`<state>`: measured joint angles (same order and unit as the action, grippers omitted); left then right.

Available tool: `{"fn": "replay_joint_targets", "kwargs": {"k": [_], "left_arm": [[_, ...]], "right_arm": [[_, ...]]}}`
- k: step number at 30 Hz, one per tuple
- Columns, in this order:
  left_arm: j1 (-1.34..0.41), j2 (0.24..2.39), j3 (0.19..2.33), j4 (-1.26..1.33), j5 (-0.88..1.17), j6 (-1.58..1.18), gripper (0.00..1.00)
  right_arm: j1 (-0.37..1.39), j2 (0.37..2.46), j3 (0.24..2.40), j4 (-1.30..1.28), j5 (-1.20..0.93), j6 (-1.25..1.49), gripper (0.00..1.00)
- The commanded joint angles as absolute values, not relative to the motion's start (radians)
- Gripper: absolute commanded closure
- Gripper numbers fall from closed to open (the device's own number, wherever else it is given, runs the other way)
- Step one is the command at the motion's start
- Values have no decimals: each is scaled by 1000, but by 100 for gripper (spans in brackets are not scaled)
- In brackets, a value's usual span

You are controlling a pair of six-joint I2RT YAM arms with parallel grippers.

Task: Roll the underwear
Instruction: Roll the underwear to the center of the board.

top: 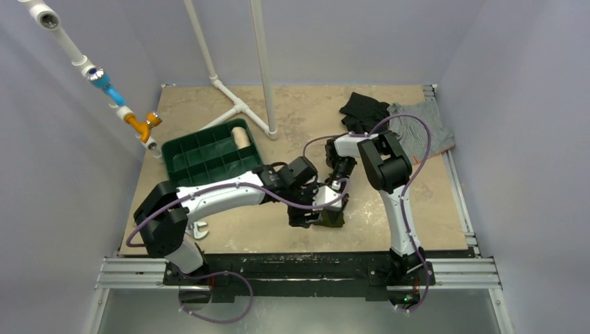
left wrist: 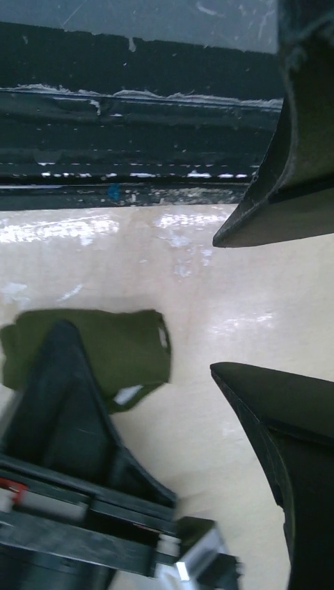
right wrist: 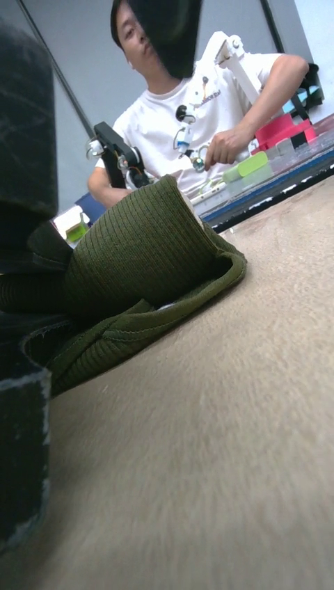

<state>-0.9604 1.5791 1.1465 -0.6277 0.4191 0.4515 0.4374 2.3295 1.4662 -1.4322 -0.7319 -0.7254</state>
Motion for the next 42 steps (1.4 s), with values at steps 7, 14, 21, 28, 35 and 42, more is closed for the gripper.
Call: {"fn": "replay_joint_targets", "kwargs": {"k": [7, 14, 21, 28, 35, 42], "left_arm": [[-1110, 1718, 1141, -355, 214, 493, 38], [-1140, 1755, 1102, -230, 84, 508, 37], [-1150, 1815, 1107, -205, 70, 515, 37], [-1150, 1874, 1095, -201, 86, 505, 48], [-1138, 1910, 1095, -252, 157, 503, 83], [-1056, 1932, 1141, -395, 339, 514, 100]], "right_arm": [[428, 2419, 1549, -1176, -627, -822, 100], [427, 2427, 1543, -1175, -624, -827, 100], [427, 2436, 1542, -1175, -624, -831, 100], [427, 2431, 1538, -1175, -628, -833, 100], [425, 2399, 1518, -1164, -637, -827, 92], [384, 2339, 1502, -1175, -668, -830, 70]]}}
